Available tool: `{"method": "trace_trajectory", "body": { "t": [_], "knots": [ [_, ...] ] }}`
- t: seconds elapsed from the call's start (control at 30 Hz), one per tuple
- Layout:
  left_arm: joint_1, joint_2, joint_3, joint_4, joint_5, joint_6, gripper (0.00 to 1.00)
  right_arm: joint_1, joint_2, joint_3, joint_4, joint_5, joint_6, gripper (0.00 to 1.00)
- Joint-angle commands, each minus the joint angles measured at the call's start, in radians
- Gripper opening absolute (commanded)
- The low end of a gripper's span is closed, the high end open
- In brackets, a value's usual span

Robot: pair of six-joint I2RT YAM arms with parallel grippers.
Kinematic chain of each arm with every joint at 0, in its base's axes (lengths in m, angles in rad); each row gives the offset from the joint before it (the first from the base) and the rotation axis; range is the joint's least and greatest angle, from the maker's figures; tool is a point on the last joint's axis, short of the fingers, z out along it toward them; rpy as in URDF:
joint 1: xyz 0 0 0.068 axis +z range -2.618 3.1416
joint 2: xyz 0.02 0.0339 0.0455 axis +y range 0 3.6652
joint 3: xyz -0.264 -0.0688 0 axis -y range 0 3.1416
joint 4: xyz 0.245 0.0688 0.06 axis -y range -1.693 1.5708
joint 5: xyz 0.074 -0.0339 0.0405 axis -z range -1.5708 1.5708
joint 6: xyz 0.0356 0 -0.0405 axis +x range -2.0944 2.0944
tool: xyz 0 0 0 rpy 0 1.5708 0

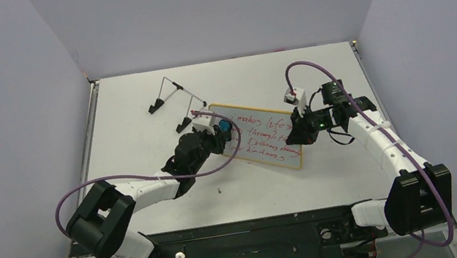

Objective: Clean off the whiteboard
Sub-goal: Erase the center of the board with the whiteboard.

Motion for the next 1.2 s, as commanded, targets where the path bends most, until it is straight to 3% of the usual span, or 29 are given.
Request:
{"method": "trace_trajectory", "body": {
  "t": [0.0, 0.4, 0.6, 0.73, 1.17],
  "knots": [
    [0.024, -0.035, 0.061, 0.041, -0.076, 0.021, 0.0, 0.035, 0.009, 0.016, -0.095, 0.01, -0.056, 0.0],
    [0.069, -0.039, 0.079, 0.049, -0.047, -0.002, 0.0, 0.035, 0.009, 0.016, -0.097, 0.011, -0.056, 0.0],
    [0.012, -0.018, 0.075, 0.082, 0.068, 0.032, 0.0, 0.036, 0.009, 0.017, -0.097, 0.009, -0.058, 0.0],
    [-0.008, -0.007, 0.086, 0.079, 0.054, 0.052, 0.0, 0.036, 0.008, 0.016, -0.098, 0.008, -0.059, 0.0],
    [0.133, -0.011, 0.174, -0.13, -0.009, -0.037, 0.0, 0.038, 0.009, 0.017, -0.1, 0.007, -0.062, 0.0]
  ]
}}
